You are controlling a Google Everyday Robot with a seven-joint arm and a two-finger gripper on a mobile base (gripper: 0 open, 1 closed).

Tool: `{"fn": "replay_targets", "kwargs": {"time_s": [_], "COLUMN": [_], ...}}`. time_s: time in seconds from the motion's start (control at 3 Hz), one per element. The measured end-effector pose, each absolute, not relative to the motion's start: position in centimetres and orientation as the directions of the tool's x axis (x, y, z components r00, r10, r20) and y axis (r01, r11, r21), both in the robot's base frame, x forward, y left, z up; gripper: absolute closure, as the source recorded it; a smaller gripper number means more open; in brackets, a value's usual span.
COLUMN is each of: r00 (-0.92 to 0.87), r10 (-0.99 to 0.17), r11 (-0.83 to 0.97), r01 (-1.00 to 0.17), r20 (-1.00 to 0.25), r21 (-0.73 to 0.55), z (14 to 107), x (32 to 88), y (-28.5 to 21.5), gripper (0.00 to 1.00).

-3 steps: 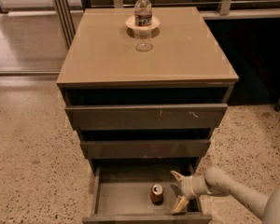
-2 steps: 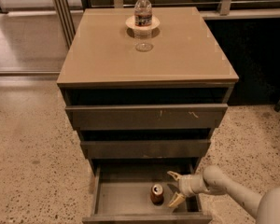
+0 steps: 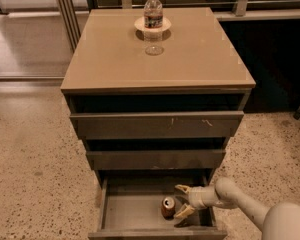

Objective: Pick coke can from bottom drawer and place on counter

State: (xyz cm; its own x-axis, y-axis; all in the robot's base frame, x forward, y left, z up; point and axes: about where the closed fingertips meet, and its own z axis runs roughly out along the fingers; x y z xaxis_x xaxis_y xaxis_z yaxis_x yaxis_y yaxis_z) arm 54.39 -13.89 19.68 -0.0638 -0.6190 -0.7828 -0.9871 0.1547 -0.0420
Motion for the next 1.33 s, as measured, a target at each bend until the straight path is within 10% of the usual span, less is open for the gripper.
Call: {"fn": "replay_targets", "kwargs": {"time_s": [1.33], "r00": [-0.108], "r10": [-0.598], "r11": [0.093], "r01": [-0.994], "r20": [-0.794], "r21": [0.064], "z": [16.3], "x": [53.6], "y": [-10.8], "gripper": [0.23]}}
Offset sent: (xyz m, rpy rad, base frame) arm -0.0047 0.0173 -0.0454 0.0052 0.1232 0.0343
